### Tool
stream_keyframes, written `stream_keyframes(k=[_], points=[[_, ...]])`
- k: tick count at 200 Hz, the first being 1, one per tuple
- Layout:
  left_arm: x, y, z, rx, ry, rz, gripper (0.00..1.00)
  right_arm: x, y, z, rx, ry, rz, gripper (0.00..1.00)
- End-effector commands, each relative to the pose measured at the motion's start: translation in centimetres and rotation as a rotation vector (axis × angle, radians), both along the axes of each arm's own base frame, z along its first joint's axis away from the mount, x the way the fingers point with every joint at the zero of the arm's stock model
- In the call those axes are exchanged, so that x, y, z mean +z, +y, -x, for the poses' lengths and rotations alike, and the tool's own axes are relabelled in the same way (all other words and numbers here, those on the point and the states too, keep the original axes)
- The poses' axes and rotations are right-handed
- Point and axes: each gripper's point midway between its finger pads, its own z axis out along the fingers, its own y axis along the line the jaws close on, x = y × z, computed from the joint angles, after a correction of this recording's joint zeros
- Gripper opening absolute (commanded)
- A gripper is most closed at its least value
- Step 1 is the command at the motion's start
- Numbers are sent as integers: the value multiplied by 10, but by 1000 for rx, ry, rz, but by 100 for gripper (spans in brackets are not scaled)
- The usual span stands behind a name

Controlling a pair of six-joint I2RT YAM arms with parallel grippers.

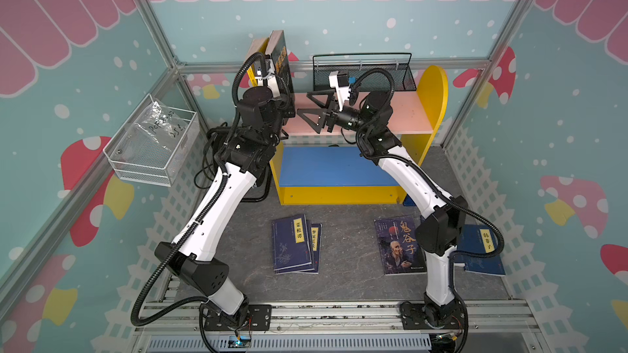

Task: Stacking books/files
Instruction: Place the book at the bookshelf.

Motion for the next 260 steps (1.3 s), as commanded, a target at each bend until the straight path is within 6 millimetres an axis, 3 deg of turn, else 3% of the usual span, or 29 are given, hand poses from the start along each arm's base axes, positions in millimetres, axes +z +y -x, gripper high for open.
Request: stream_keyframes(k=[1,44,111,194,260], points=[[33,16,24,24,-86,60,0,-18,2,-24,-17,37,-3,100],[37,17,30,10,-76,87,0,-22,13,-29,-69,67,-19,100],[13,20,27,83,-3,43,0,-38,34,-25,-50,118,-7,100],[12,21,31,99,1,26,0,-57,53,-21,-43,164,27,99],[13,25,45,91,-18,61,12,-58,54,-22,-58,168,31,99]])
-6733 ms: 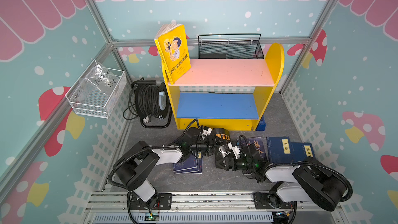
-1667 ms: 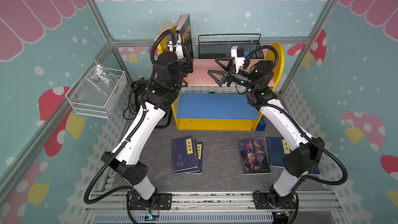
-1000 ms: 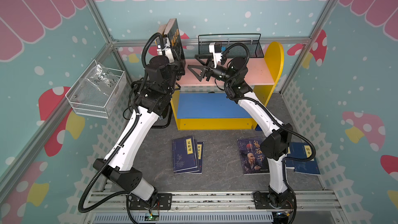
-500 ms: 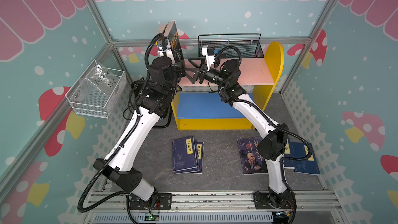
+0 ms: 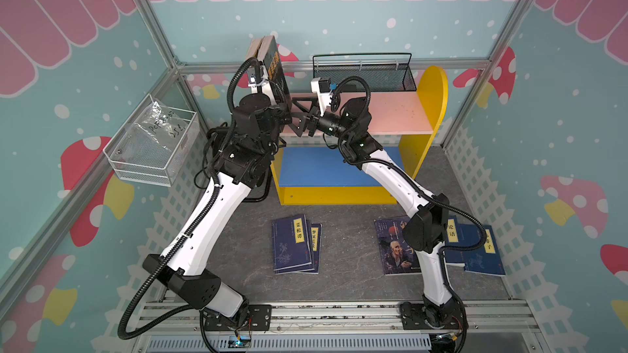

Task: Stacking books/files
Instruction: Place the book at the bookshelf.

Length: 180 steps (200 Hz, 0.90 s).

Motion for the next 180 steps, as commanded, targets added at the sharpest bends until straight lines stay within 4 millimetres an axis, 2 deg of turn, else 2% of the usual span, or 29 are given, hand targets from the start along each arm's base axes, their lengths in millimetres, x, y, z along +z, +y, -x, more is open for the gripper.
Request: stream_keyframes(k=[1,10,39,86,123,180], points=[[17,13,16,26,-47,34,12,-38,11,-15,-10,86,58,99],[17,12,17,20,-51,36,14,-38,11,-15,-11,86,58,99],[14,12,19,17,-47,38,36,-40,13,-14,-6,92,62,99],[10,9,24,-11,-42,55,63,-48,17,-15,2,111,74,99],[27,19,42,-9,-83,82,71,-55,21,-17,4,127,79,99],[56,55,91,42,-170,139,80,-61,33,-21,10,130,73,99]])
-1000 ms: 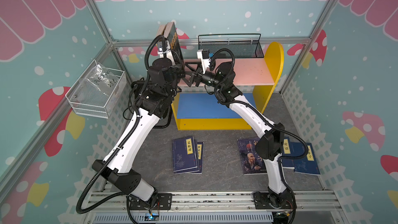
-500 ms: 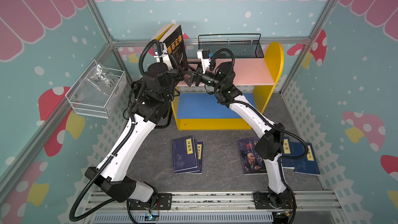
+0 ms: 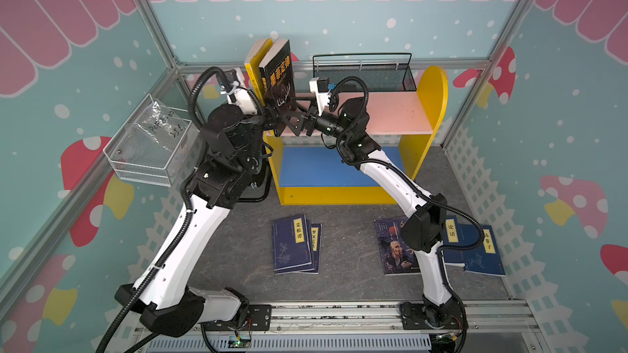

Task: Stacking books/files
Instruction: Place the book at the bookshelf.

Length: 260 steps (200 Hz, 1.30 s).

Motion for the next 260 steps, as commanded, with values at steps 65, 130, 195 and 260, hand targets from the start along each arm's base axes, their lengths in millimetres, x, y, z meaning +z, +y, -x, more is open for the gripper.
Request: stream_keyframes(k=[65,130,195,260], points=[[15,53,59,95,-75,101,84,-69,32,-25,-18,117,87,99],[-3,42,50,51,-26,69,86,-51,28,2,-28,-73,203,100],[-11,43,48,54,-10,64,86,-74,39,10,-62,-82,317,100],[-20,45,44,67,7,62,86,-54,39,19,-87,-131,296,100]])
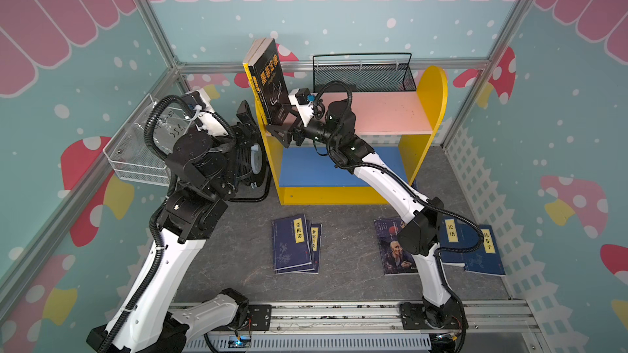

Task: Stacking books/files
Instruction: Place the book at the bookshelf, then move the book to the bookshelf.

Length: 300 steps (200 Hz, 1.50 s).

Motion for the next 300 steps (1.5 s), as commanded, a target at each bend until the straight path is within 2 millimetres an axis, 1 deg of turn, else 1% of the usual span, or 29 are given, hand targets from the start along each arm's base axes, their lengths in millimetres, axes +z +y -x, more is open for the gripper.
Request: stream_keyframes(k=[1,45,72,92,113,145,185,218,253,271,300], points=[[-2,2,2,-2,4,13,86,-31,11,3,9,68,82,100],[-5,2,0,-4,9,13,86,-37,10,-2,-23,57,106,99],[-9,1,-1,-5,19,17,86,-47,8,-14,-76,65,123,99],[-10,2,0,-4,20,21,86,-49,6,-21,-113,58,125,99],[-15,0,-2,-12,34,21,86,-48,4,-25,-114,36,128,99],[-23,-6,-9,-32,60,21,86,-47,-1,-24,-52,34,118,99],[-25,-10,-12,-47,67,22,86,-50,-4,-28,-70,19,138,100],[-31,-17,-18,-70,86,28,86,-54,-12,-44,-147,38,136,100],[-34,-21,-22,-83,98,22,86,-58,-17,-55,-189,61,131,100],[-35,-22,-23,-87,101,19,86,-59,-15,-51,-164,68,130,100],[-35,-23,-25,-90,105,14,86,-54,-10,-40,-100,48,125,99]])
